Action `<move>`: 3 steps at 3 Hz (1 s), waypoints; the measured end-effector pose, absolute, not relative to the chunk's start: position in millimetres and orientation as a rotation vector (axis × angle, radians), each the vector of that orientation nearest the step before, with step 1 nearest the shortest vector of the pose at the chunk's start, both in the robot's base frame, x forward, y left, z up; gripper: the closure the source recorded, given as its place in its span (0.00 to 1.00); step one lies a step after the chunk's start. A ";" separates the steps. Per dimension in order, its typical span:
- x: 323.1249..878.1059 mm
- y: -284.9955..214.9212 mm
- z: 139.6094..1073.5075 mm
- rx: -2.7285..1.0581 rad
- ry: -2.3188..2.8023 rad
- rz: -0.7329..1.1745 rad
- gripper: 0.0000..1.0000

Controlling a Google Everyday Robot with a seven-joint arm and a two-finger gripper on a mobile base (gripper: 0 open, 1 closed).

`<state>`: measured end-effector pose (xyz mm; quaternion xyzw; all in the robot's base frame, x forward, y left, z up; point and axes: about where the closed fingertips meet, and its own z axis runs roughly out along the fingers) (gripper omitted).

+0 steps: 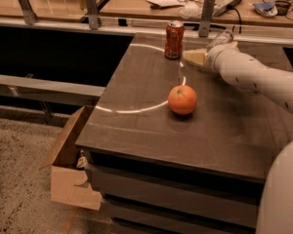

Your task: Move water bottle near orange

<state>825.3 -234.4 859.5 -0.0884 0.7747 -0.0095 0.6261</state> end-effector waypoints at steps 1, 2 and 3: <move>834.0 -243.8 852.5 -0.169 1.805 -0.087 0.18; 839.1 -251.5 846.8 -0.157 1.824 -0.139 0.49; 840.9 -254.1 847.4 -0.162 1.828 -0.170 0.80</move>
Offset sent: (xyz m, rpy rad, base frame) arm 0.0161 -0.0274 -0.0176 -0.0737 0.0500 -0.1315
